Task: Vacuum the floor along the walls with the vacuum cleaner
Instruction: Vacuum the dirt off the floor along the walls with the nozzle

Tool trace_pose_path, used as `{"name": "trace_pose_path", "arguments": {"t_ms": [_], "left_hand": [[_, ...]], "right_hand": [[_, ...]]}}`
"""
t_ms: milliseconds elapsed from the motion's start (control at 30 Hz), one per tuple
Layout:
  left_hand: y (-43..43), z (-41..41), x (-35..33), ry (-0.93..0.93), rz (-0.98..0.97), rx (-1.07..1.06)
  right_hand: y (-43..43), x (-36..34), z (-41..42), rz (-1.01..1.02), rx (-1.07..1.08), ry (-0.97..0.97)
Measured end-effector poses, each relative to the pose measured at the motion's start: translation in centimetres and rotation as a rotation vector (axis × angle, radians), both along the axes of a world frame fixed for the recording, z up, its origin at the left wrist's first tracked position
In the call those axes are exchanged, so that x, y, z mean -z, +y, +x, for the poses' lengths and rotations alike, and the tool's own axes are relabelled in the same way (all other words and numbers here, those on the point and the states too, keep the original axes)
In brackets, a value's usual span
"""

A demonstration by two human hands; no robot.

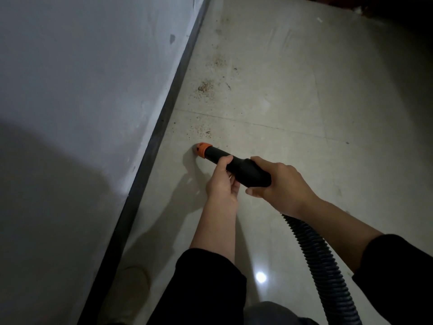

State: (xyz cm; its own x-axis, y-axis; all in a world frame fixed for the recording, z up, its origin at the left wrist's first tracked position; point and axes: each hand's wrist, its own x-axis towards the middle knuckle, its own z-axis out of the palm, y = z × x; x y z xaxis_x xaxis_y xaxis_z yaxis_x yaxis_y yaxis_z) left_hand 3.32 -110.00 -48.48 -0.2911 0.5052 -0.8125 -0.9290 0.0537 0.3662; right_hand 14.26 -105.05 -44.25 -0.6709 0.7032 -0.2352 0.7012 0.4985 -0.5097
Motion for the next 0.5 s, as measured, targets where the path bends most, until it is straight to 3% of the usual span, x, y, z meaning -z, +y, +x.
{"name": "trace_pose_path", "arguments": {"t_ms": [500], "left_hand": [[0.2,4.2,0.0,-0.020,0.043,0.119]], "right_hand": [[-0.1,0.0,5.3,-0.007,0.087,-0.021]]}}
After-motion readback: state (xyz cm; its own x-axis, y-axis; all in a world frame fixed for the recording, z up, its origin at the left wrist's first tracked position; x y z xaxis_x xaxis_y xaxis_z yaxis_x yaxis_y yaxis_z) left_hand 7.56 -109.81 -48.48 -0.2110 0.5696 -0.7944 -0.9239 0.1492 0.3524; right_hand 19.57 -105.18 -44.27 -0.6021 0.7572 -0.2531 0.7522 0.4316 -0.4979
